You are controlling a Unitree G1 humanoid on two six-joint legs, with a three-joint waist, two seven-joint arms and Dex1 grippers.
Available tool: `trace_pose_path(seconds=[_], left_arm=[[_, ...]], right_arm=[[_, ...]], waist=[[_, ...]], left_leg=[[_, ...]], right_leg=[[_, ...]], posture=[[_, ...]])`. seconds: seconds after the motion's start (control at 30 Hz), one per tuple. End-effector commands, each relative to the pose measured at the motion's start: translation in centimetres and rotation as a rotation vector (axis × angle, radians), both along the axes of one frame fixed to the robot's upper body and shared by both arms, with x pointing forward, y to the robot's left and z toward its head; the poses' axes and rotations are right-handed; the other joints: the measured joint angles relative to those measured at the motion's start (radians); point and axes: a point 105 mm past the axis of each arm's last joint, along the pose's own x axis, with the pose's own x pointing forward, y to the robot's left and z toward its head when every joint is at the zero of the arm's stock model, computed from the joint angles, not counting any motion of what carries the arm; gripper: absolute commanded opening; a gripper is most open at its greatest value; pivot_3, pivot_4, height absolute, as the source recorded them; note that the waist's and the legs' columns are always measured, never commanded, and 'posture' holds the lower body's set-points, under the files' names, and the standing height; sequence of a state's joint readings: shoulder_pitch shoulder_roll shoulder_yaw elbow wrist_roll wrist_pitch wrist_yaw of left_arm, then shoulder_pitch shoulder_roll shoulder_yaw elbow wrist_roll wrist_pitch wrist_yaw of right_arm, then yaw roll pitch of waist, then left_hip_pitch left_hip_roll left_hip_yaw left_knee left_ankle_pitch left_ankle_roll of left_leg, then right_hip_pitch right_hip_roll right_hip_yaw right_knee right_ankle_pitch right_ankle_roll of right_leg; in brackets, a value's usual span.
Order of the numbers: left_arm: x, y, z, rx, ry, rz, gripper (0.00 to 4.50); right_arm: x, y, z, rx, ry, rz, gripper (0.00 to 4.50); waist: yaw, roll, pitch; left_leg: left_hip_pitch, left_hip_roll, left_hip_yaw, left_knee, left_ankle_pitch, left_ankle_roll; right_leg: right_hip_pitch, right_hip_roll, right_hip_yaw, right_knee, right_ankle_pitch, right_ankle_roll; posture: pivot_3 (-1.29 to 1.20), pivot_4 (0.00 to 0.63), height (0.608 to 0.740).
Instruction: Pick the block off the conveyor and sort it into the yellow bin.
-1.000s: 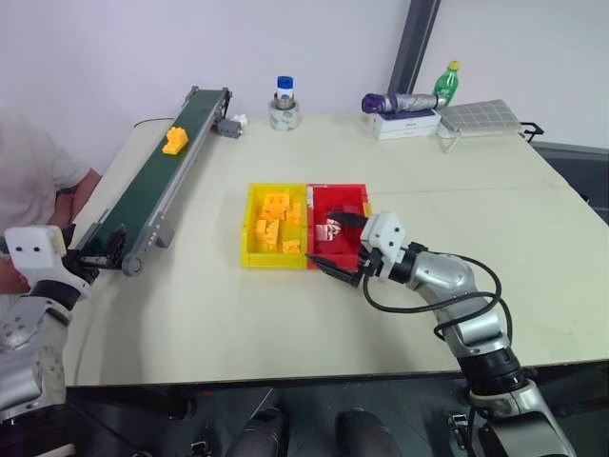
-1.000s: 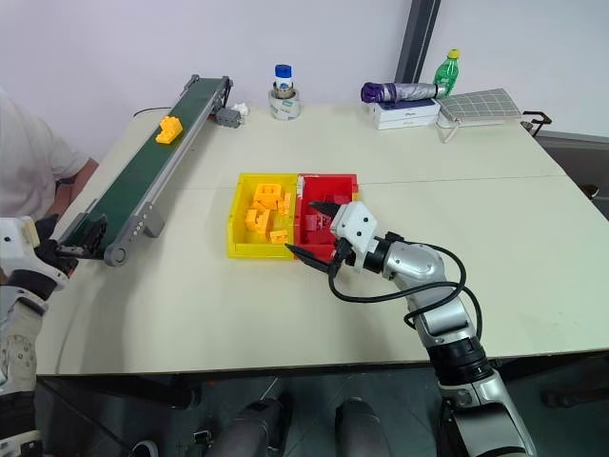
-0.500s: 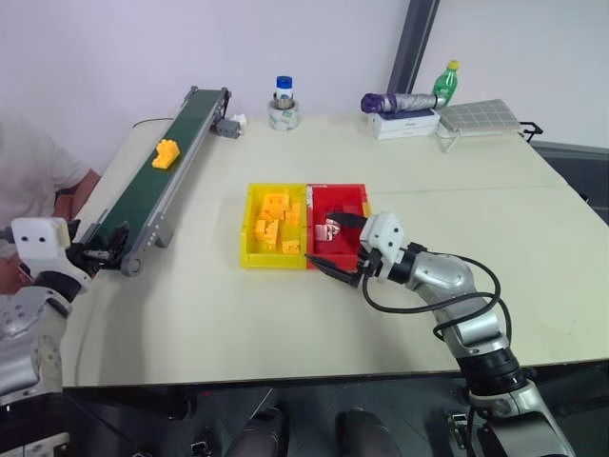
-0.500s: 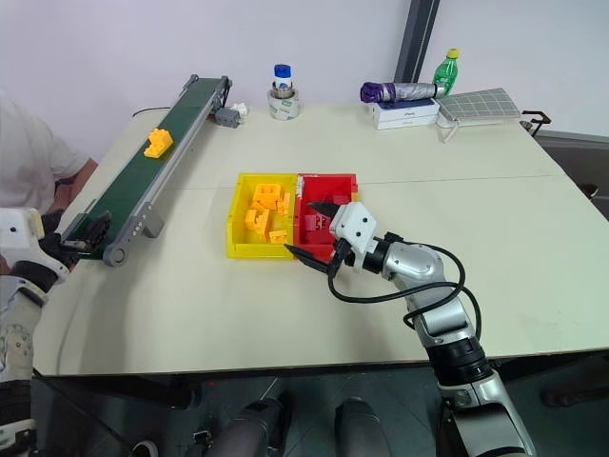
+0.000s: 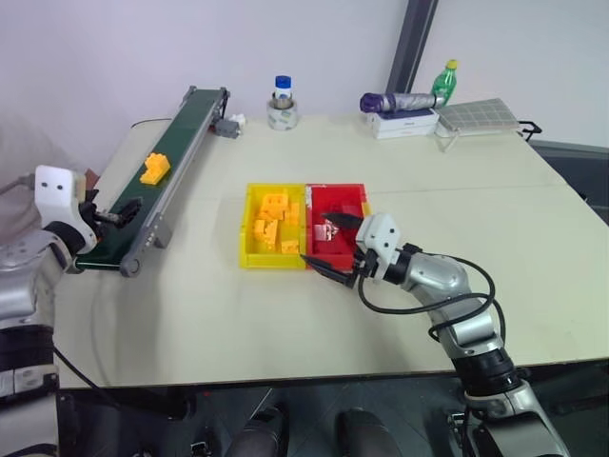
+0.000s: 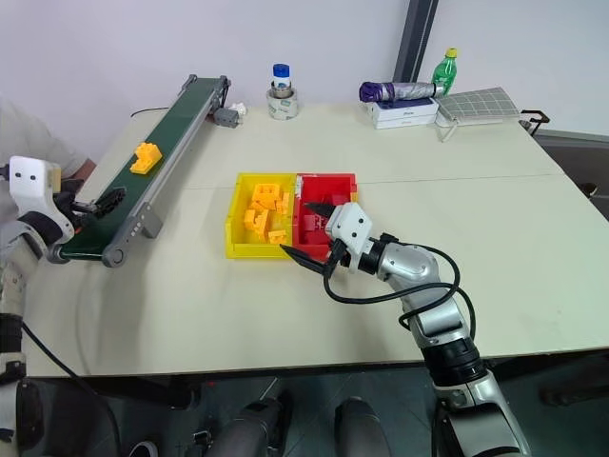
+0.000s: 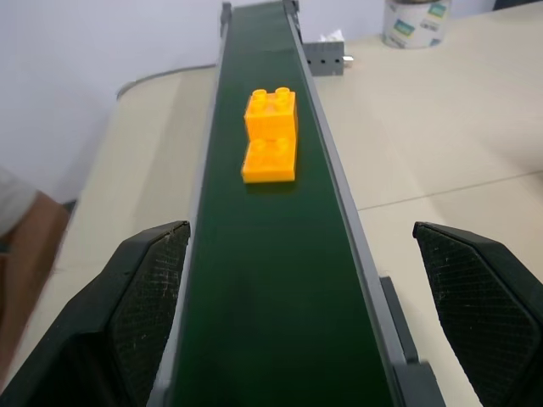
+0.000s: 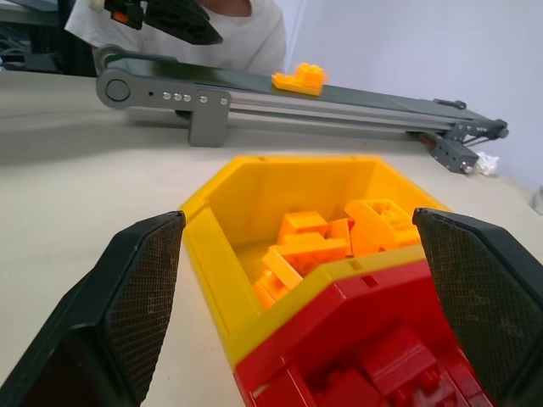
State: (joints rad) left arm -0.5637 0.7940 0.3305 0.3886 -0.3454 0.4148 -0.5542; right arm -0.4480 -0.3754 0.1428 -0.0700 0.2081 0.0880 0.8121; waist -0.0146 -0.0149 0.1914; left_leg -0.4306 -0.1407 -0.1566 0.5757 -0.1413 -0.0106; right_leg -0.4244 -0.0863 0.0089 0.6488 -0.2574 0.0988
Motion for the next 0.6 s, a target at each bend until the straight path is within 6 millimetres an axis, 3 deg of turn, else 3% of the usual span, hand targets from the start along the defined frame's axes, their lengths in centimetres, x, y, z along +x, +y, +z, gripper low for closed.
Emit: trace_pose_path(seconds=[0.03, 0.6], left_arm=[[0.7, 0.8, 1.5, 0.028, -0.001, 0.017, 4.44], [2.6, 1.2, 0.1, -0.013, 0.039, 0.013, 4.44]], right_arm=[[-0.3, 0.1, 1.0, 0.013, -0.044, 0.004, 4.50], [-0.6, 0.1, 0.9, 0.013, -0.037, -0.006, 4.50]], waist=[[0.000, 0.000, 0.000], [0.000, 0.000, 0.000]], left_leg=[[0.000, 0.000, 0.000, 0.000, 0.000, 0.000], [0.000, 0.000, 0.000, 0.000, 0.000, 0.000]], right_leg=[[0.000, 0.000, 0.000, 0.000, 0.000, 0.000], [0.000, 0.000, 0.000, 0.000, 0.001, 0.001]], posture=[[0.00, 0.150, 0.740], [0.00, 0.150, 0.740]])
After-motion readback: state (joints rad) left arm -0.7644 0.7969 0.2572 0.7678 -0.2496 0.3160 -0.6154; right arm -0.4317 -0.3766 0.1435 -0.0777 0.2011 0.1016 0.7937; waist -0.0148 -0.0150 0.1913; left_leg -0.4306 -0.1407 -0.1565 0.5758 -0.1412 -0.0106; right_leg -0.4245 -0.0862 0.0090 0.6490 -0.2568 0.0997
